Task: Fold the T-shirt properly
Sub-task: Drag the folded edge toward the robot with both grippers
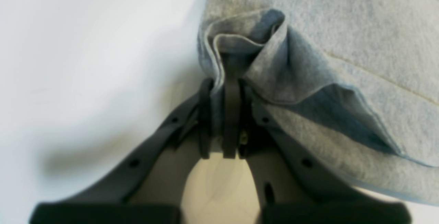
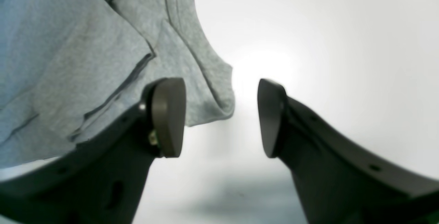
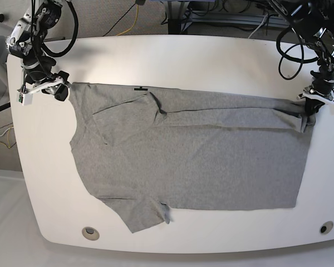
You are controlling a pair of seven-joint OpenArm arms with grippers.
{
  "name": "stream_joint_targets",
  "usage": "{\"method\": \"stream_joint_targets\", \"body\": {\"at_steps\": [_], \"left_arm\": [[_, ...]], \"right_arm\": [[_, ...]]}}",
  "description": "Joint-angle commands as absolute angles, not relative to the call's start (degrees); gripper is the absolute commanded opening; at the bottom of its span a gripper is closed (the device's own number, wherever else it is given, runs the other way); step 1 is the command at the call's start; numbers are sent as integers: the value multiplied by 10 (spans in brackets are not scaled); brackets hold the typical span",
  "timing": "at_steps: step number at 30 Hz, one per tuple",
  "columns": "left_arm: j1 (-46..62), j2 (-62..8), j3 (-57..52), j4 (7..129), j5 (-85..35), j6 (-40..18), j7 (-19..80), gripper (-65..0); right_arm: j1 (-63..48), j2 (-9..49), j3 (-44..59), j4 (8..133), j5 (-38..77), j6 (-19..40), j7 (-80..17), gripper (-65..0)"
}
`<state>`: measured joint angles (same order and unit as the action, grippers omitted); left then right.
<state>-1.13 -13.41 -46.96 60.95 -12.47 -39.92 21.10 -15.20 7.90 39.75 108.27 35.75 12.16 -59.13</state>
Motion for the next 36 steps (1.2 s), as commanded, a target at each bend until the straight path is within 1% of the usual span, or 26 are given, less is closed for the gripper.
{"method": "stream_joint_targets", "body": {"at_steps": [1,7,15,30,36], "left_arm": [[-16,-144,-471,618,-124,-400,210,-627],[-8,-144,-471,618,-124,-400,210,-627],[-8,-144,-471,618,-124,-400,210,-627],[-7,-145,-470,618,-124,-400,210,-627],[-8,-145,-470,618,-124,-400,210,-627]], "right_arm": [[-144,80,405,1091,362,124,-581,-331],[-132,64,427,1059,362,124,-581,-331],[-122,62,429,1005,362,127,-581,-331],[-122,61,425,988,363,128,-559,-331],[-116,61,405,963,363,128,-557,-330]]}}
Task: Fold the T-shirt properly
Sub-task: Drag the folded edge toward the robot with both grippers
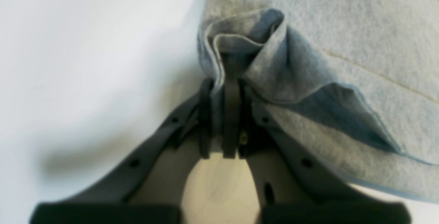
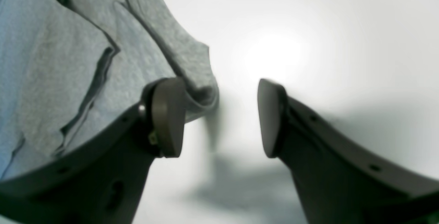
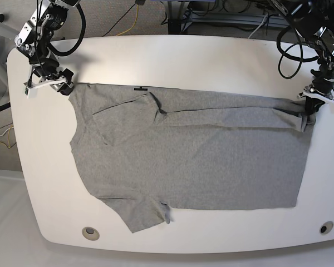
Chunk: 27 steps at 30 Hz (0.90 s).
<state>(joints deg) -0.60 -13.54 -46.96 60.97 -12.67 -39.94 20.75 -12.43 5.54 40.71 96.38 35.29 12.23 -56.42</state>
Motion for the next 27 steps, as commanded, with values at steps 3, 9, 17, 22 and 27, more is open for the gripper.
{"method": "stream_joint_targets", "body": {"at_steps": [3,9,17,22,27], "left_arm": [[-8,-145,-470,618,-124,-400,210,-627],[-8,-145,-470,618,-124,-400,210,-627],[-8,-145,-470,618,-124,-400,210,-627],[-8,-145,-470,618,-124,-400,210,-627],[-8,-144,-470,618,-124,-400,210,-627]], "right_arm": [[-111,61,405,949,363,128,-557,-330],[-109,61,404,938,364,128,-557,-330],[-107,60,381,938,365,128,-557,-333],[-107,44,367,938,365,128,-557,-333],[-107,36,364,939,364,128,-557,-334]]}}
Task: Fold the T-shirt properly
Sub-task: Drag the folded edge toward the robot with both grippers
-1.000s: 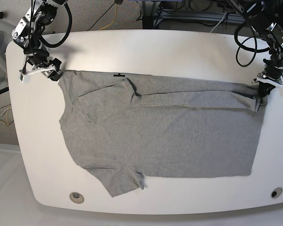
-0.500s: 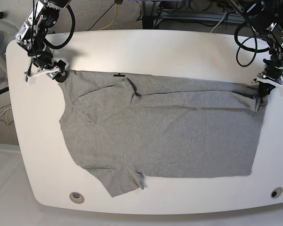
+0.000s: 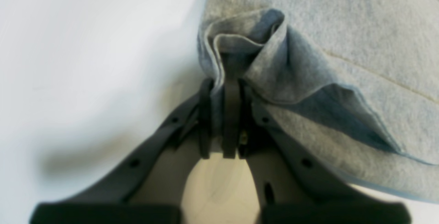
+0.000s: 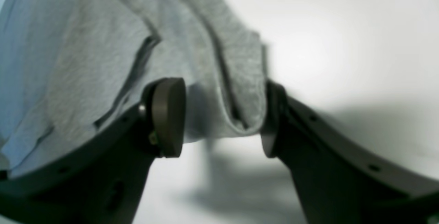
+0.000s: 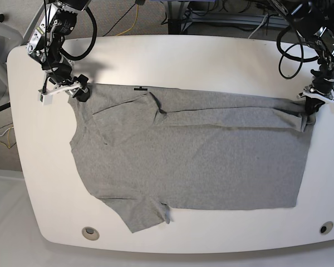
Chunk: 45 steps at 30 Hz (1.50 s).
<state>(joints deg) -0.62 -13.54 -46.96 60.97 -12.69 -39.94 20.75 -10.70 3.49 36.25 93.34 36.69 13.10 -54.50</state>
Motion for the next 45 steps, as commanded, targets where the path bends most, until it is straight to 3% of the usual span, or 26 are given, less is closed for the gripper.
{"method": "stream_joint_targets", "body": {"at_steps": [1,9,12,16,45], "left_arm": [[-8,-144,-470,618,-124,-400,210,-627],[-8,-144,-470,618,-124,-400,210,-627],[-7,-144,-470,618,-124,-400,210,-628],[-7,-144,-469,618,-124,-400,210,-628],[42,-108,-471,640,-126,-400,208,-628]], "right_arm": [[-107,33,364,939,363,128,-557,-334],[-107,34,364,939,363,128,-557,-356],[-107,43,365,940,363,128,-557,-442],[-107,52,365,939,363,125,-557,-646],[-120,71,368,939,363,128,-557,-650]]}}
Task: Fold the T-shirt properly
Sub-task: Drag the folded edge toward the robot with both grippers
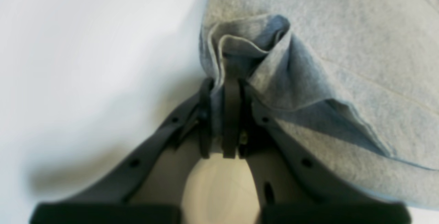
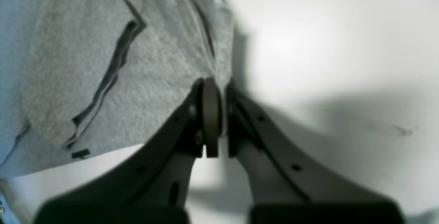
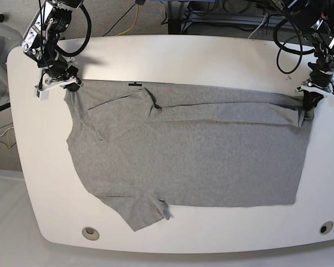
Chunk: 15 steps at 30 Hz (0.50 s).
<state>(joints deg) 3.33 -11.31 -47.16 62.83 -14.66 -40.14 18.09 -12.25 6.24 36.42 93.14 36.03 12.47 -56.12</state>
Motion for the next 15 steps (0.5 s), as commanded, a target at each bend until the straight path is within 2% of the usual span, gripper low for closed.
{"method": "stream_joint_targets", "body": {"at_steps": [1,15], "left_arm": [[46,-102,-471,647,-125,-400,208,-628],[80,-60,-469,703,-123,-400,208,-628]], "right_arm": [[-120,71,368,939,363,128,-557,-650],[-136,85,391,940,362,147,-557,-650]]}}
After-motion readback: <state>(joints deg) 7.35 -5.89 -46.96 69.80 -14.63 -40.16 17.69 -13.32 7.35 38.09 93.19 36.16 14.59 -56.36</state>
